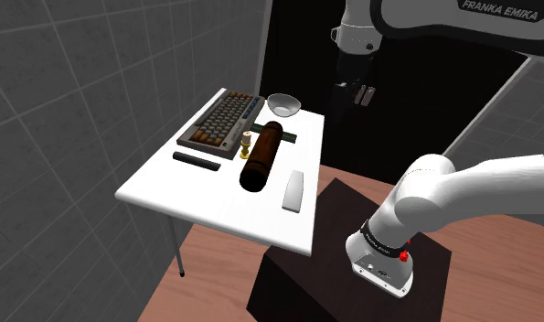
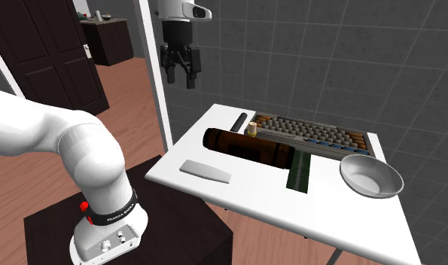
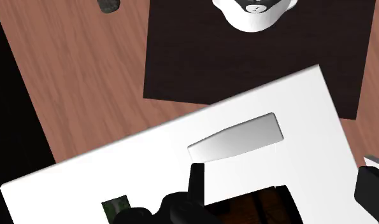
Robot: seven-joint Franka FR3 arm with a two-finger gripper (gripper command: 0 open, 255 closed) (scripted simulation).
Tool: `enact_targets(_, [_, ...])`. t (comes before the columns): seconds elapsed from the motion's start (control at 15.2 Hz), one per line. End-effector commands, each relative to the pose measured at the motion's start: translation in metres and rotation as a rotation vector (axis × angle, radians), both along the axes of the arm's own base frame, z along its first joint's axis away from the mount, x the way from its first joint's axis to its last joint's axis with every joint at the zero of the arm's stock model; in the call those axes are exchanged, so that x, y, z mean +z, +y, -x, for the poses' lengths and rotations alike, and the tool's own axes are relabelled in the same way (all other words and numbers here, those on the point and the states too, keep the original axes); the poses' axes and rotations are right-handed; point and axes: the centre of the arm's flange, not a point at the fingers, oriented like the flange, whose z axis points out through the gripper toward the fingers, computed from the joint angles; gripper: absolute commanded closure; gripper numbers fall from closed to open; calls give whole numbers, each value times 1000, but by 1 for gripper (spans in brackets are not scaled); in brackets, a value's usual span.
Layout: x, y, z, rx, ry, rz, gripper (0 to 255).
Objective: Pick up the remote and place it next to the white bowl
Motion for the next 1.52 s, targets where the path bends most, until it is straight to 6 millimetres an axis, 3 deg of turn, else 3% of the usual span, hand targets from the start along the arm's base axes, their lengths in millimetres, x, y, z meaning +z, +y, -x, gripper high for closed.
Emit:
enact_targets(0.0, [0,0,0,0,0,0,0])
enact_targets(1.45, [-283,-29,-33,-1015,-161,-16,0])
